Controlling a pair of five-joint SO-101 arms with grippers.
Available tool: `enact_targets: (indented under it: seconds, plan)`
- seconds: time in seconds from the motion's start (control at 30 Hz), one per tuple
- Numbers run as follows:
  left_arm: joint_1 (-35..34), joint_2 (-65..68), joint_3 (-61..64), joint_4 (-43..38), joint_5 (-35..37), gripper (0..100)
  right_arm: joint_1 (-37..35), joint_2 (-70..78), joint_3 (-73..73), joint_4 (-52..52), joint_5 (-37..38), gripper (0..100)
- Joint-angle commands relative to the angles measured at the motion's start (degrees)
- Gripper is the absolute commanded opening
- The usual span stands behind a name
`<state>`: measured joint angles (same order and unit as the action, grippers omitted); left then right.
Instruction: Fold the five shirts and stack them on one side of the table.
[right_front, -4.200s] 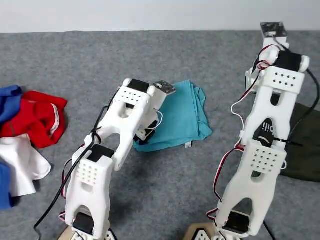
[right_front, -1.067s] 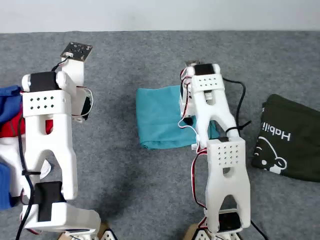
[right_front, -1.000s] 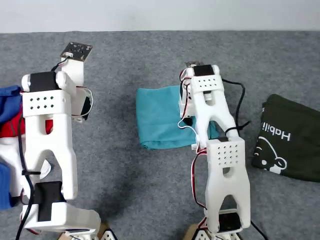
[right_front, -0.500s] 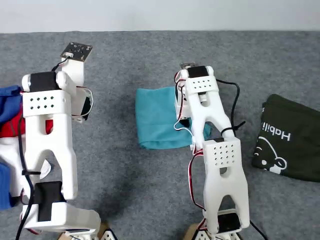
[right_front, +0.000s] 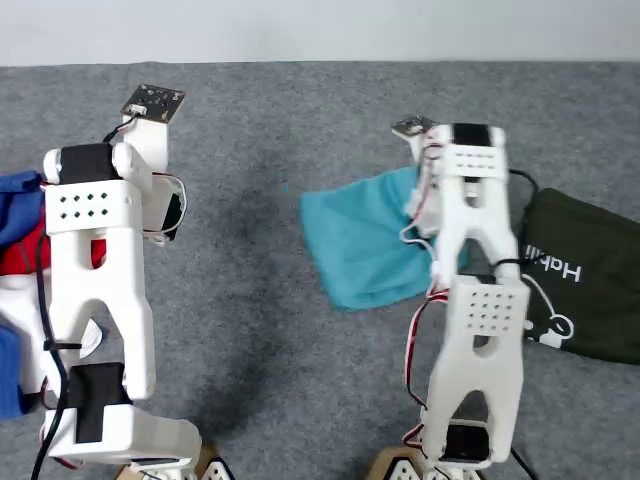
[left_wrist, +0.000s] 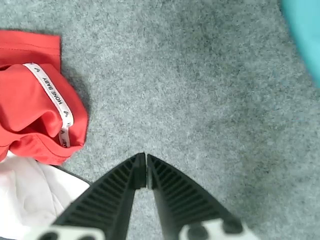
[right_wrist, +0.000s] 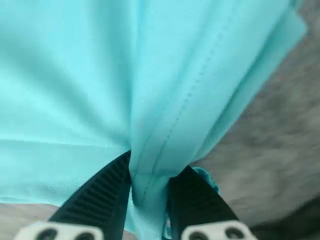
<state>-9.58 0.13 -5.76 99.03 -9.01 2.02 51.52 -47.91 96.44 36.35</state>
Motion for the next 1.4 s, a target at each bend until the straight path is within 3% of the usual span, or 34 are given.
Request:
enact_targets:
  seconds: [0.0,0.17,0.37,0.47,0.63,0.83,1.17,1.37]
  plan:
    - [0.0,-2.9,-0.2,1.5,-0.4,1,3.4,-4.9,-1.5,-6.6,18.8,1.0]
    - [-0.1,-2.9,-0.2,1.5,-0.4,1,3.2,-4.6,-1.5,-17.4,29.2,1.0]
    - [-0.2,-2.9,-0.2,1.5,-0.4,1,2.0,-5.0,-1.5,-21.3,29.7,1.8]
    - [-0.2,-2.9,-0.2,1.5,-0.5,1,2.0,-5.6,-1.9,-20.9,28.0,8.8]
    - [-0.2,-2.7,-0.2,1.5,-0.7,1,2.3,-7.6,-4.0,-20.9,4.6,25.5]
    - [-0.2,-2.5,-0.2,1.5,-0.9,1,1.9,-10.3,-4.0,-20.1,-21.0,29.4]
    - [-0.2,-2.4,-0.2,1.5,-0.9,1,-4.0,-17.5,-4.0,3.9,-44.9,29.4]
    - [-0.2,-2.9,-0.2,1.5,-0.8,1,-5.9,-17.5,-3.6,5.7,-59.6,31.6]
